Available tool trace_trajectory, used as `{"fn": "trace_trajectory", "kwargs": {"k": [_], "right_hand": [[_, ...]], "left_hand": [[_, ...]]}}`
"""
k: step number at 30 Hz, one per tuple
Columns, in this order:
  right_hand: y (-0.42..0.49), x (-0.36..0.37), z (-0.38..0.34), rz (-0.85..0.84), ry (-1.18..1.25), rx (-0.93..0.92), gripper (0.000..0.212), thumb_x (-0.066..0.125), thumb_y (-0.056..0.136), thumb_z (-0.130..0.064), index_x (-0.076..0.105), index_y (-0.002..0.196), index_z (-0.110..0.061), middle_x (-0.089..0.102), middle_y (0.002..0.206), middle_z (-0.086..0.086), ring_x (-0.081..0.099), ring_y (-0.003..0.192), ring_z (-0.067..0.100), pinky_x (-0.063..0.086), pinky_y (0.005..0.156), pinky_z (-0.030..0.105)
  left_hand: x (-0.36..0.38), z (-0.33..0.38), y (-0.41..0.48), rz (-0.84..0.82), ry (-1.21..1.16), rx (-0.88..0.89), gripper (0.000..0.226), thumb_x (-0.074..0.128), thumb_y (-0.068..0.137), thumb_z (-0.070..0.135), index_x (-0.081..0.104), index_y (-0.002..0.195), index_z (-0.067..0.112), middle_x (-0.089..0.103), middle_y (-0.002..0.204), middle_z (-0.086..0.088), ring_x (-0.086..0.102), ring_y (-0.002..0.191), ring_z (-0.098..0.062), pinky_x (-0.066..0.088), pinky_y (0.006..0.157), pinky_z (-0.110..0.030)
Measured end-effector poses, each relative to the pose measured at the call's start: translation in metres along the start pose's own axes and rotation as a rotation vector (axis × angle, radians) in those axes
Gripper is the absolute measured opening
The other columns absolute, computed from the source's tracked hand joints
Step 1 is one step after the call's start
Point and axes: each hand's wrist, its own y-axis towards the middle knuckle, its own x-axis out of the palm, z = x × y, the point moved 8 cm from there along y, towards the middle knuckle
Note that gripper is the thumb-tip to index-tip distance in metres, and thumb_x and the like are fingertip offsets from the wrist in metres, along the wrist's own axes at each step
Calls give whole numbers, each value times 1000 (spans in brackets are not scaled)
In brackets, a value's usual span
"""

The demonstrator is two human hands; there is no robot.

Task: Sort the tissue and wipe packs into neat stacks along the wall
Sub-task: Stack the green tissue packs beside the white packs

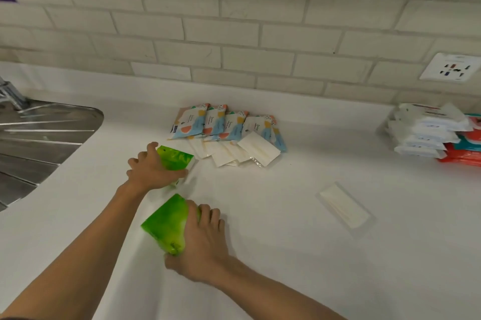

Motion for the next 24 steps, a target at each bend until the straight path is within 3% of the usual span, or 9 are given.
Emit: {"fn": "trace_trajectory", "kwargs": {"k": [6, 13, 15, 18, 20, 22, 24], "right_hand": [[-5, -21, 24, 38, 275, 39, 116, 79, 64, -43, 4, 150, -23, 30, 136, -4, 24, 122, 19, 31, 107, 33], [-25, -67, 78, 164, 434, 147, 114, 81, 67, -43, 4, 150, -28, 25, 138, -13, 22, 127, 10, 27, 108, 23], [-27, -85, 95, 222, 469, 182, 112, 82, 67, -44, 6, 149, -32, 26, 135, -13, 23, 126, 9, 29, 108, 25], [-30, -110, 120, 292, 488, 233, 111, 83, 66, -43, 9, 148, -34, 31, 128, -10, 28, 124, 10, 34, 106, 27], [-31, -126, 135, 322, 489, 257, 111, 84, 66, -41, 10, 147, -35, 31, 124, -10, 30, 123, 10, 36, 105, 27], [-33, -141, 150, 360, 490, 275, 110, 85, 65, -39, 12, 146, -37, 29, 120, -10, 31, 123, 11, 39, 106, 29], [-35, -155, 164, 398, 482, 289, 107, 85, 64, -38, 15, 144, -37, 27, 115, -13, 29, 123, 10, 39, 106, 28]], "left_hand": [[14, -14, 12, -56, -24, -79, 130, 87, 56, 56, 7, 151, 18, 29, 151, -21, 25, 139, -43, 29, 108, -57], [20, 9, 19, -55, -14, -70, 125, 87, 53, 59, 21, 145, 6, 35, 144, -25, 29, 136, -41, 30, 107, -50], [17, 27, 17, -41, -50, -38, 127, 84, 43, 66, 30, 140, 4, 41, 139, -25, 34, 132, -41, 30, 106, -48], [14, 52, 18, -38, -258, 33, 127, 81, 21, 73, 50, 128, 12, 58, 124, -14, 51, 120, -35, 41, 103, -47], [18, 73, 15, -104, -514, 116, 94, 91, 30, 63, 62, 110, 23, 69, 106, -3, 63, 106, -25, 52, 91, -42], [25, 100, 2, -236, -746, 186, 65, 96, 46, 37, 65, 101, 23, 73, 96, -2, 68, 97, -21, 55, 84, -40], [36, 122, -10, -400, -907, 201, 85, 95, 40, 31, 61, 116, 15, 74, 102, -6, 71, 98, -23, 58, 81, -43]]}}
